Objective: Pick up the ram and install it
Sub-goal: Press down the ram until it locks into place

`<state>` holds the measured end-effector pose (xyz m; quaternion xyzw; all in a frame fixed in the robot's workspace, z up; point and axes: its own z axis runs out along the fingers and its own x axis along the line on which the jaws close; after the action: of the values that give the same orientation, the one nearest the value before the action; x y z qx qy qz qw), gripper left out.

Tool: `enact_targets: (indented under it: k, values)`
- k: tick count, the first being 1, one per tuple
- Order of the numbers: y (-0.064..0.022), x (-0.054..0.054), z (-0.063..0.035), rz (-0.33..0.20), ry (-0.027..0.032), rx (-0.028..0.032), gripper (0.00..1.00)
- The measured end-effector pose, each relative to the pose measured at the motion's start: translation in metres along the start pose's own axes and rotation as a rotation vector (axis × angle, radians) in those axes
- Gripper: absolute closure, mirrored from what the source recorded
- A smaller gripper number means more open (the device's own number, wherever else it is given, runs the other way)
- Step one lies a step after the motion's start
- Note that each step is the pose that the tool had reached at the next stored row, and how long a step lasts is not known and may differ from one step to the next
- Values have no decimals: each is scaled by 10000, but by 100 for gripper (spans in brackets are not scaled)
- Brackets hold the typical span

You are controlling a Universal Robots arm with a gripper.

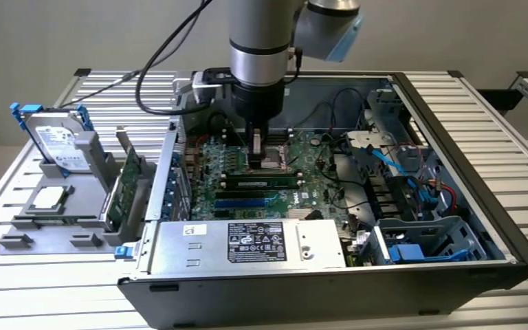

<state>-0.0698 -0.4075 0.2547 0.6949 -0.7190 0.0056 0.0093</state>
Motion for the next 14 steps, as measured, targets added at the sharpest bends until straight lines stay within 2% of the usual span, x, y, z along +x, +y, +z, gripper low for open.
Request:
enact_targets:
  k: [6, 14]
  values:
    - [110, 2, 76, 1, -1, 35, 89]
    - [209, 3, 215, 1, -2, 71, 89]
